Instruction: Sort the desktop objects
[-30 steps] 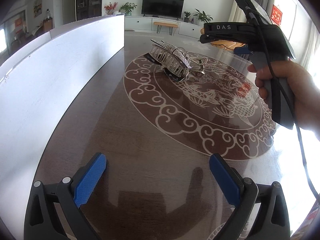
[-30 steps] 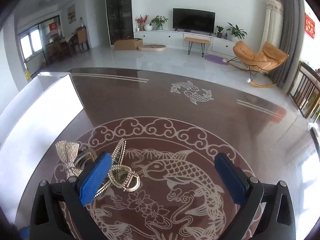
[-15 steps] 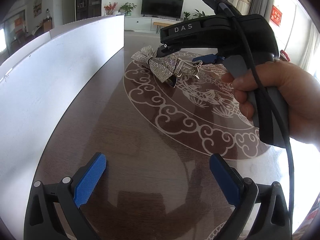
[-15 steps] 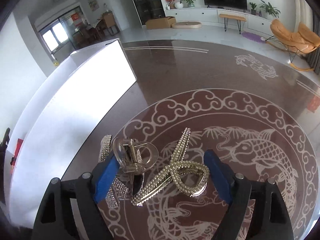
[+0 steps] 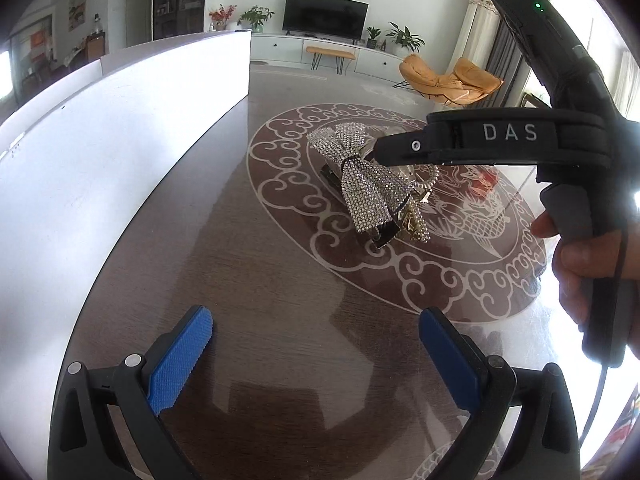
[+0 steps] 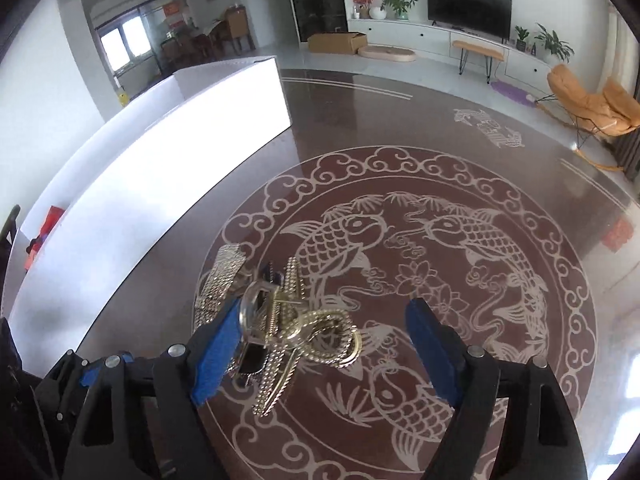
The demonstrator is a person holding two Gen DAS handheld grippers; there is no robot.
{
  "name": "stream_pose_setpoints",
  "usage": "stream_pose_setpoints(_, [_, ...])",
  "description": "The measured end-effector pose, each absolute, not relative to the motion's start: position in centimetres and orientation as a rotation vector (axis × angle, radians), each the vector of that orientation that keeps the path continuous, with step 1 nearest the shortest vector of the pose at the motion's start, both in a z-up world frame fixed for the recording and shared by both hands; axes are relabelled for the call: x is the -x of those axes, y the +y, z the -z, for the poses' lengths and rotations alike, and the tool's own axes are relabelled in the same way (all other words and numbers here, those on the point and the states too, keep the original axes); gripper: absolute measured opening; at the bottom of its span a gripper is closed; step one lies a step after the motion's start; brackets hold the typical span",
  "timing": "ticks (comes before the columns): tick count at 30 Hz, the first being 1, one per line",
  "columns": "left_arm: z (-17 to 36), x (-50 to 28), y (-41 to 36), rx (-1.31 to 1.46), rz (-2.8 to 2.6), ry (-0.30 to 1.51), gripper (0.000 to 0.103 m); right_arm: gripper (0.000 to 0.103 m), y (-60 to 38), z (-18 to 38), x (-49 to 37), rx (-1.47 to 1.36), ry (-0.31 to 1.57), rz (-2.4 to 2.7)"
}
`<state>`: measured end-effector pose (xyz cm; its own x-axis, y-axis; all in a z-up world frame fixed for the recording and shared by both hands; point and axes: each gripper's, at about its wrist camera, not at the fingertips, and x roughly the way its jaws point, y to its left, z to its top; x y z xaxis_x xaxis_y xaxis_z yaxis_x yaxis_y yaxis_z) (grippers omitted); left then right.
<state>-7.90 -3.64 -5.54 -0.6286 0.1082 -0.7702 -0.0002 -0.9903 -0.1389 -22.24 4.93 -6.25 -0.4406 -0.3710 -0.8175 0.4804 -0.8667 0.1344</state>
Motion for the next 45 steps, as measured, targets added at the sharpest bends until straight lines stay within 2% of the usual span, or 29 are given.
stream_pose_setpoints(4, [5.6, 8.0, -4.1, 1.316, -2.771, -0.211, 0.103, 0.083, 2.7, 5.6, 19.6, -1.139, 0.211, 2.158])
stream_pose_setpoints(9, [5.5, 7.9, -4.2, 1.315, -2.771, -0.211, 0.103, 0.083, 5.6, 4.6, 21.0, -1.134, 0.149, 2.368])
stream_pose_setpoints(17, [5.8, 7.9, -4.3, 1.316, -2.771, -0.205, 0.103, 0.083, 4.2, 6.9, 19.8, -1.155, 0.405, 2.273])
stream_pose_setpoints(21, [5.8, 7.6, -4.5, 1.308, -2.769, -0.221, 0.103, 0.084, 3.0, 8.7, 20.6, -1.173, 0.468, 2.29])
stream_pose_setpoints(22, [5.7, 7.6, -4.7, 1.306, -2.769, -0.224, 0.103, 0.085, 2.8, 9.2, 21.1, -1.19, 0.47, 2.29])
stream_pose_setpoints(24, [5.8, 7.4, -4.6, 1.304, -2.768, -0.226, 0.103, 0.1, 3.0, 10.0, 21.9, -1.209, 0.441, 2.309])
stream_pose_setpoints(25, [5.8, 7.4, -4.6, 1.305, -2.769, -0.226, 0.103, 0.103, 3.2, 10.5, 22.4, -1.238, 0.421, 2.313])
stream_pose_setpoints(27, [5.7, 7.4, -4.6, 1.306, -2.769, -0.224, 0.103, 0.103, 4.2, 10.7, 23.0, -1.223, 0.331, 2.332])
stream_pose_setpoints(45, [5.5, 7.3, -4.1, 1.317, -2.773, -0.202, 0.103, 0.103, 4.6, 10.8, 23.5, -1.204, 0.35, 2.341])
